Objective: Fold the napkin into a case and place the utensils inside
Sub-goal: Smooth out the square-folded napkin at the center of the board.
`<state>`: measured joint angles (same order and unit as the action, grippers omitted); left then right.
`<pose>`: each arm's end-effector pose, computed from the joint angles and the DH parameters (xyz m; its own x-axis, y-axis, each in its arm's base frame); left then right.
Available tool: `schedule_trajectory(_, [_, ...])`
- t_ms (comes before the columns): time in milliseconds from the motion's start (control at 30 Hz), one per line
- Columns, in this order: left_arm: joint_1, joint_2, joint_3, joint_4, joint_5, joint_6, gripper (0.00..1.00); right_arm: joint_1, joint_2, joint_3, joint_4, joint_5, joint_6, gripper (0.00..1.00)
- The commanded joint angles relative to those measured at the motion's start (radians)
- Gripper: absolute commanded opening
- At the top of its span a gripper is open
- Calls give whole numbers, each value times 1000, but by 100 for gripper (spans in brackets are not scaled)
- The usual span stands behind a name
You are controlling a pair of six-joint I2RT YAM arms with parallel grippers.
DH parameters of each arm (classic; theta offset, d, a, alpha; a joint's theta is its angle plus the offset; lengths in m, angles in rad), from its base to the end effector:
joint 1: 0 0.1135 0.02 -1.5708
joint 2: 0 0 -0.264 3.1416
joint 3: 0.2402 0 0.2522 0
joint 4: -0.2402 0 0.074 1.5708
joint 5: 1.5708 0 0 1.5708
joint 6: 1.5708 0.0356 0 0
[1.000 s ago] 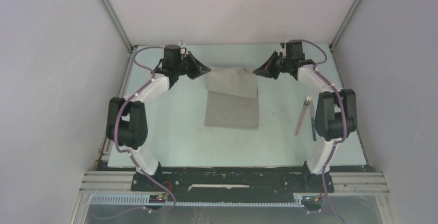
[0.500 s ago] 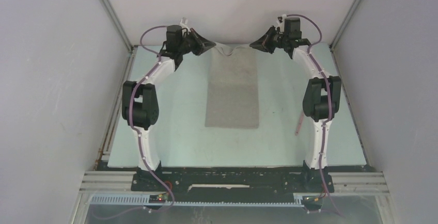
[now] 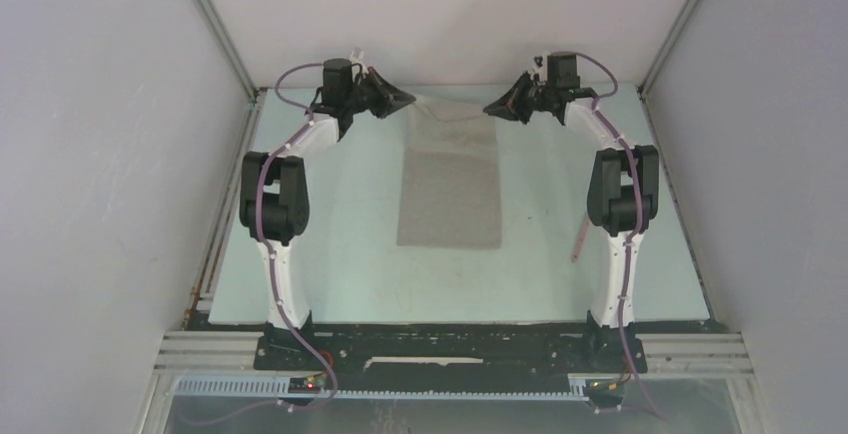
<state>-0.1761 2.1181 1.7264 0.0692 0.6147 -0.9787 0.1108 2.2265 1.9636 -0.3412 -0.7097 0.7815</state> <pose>0.4931 -0.1086 0.2682 -0.7398 -0.5569 -0.3777 0.1215 0.4415 -0.8890 0.5105 0.0801 0.2597 -0.8352 0.4447 -0.3235 -0.0403 0.5373 0.8424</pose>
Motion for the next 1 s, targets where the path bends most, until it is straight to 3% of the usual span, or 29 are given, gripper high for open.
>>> schedule_trajectory(0, [24, -122, -127, -50, 31, -1, 0, -10, -137, -187, 33, -40, 31, 0])
schedule_trajectory(200, [20, -246, -333, -63, 67, 4, 0, -3, -263, -428, 6, -60, -25, 0])
schedule_trajectory(433, [-12, -393, -580, -165, 56, 111, 0, 10, -382, -678, -3, -60, -102, 0])
schedule_trajectory(967, [-71, -513, -891, -191, 20, 237, 0, 72, -479, -993, 113, -32, -122, 0])
